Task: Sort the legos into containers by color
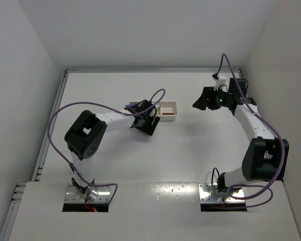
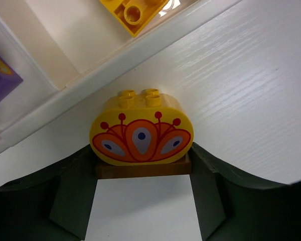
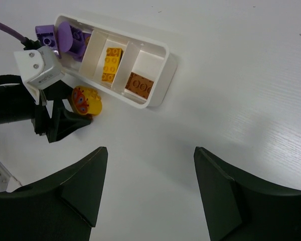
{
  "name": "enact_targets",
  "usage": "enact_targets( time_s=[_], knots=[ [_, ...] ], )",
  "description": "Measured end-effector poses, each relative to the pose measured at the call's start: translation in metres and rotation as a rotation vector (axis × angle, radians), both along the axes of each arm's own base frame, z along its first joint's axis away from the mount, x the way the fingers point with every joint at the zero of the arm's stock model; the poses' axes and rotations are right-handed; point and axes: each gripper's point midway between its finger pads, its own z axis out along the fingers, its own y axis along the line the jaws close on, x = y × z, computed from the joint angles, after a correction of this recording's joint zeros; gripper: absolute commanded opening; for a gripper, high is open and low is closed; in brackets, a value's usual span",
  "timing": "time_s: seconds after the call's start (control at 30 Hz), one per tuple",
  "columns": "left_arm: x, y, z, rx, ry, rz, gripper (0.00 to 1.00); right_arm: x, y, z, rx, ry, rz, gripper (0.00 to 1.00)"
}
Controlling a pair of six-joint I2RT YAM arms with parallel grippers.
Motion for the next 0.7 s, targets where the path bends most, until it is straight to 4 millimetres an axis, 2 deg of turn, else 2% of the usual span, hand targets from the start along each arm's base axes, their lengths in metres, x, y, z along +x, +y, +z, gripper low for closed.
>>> enact_targets(
  time_s=[0.03,0.13,0.23,0.4,0.53,0.7],
  knots=[
    [0.000,-0.001,0.000,-0.005,0.001,-0.006,0.65,0.000,0.000,0.000,0.000,-0.001,0.000,0.70],
    [0.000,-0.005,0.000,-0.018,-0.001,-0.032,0.57,-0.001,-0.001,-0.002,0.001,0.004,-0.002,0.70],
    [-0.006,-0.010,0.002,-0.049,-0.001,-0.092,0.51,-0.002,-0.003,-0.004,0.001,0.009,-0.007,0.70],
    [-0.059,-0.006,0.008,-0.132,0.062,-0.291,0.47,-0.010,0.003,-0.011,0.033,0.028,0.018,0.70],
    [-0.088,-0.008,0.033,-0.209,0.029,-0.435,0.45,-0.024,0.021,-0.013,0.134,0.062,0.075,0.70],
    [-0.099,-0.023,0.068,-0.269,-0.084,-0.561,0.45,-0.053,0.049,-0.026,0.308,0.153,0.133,0.70]
  ],
)
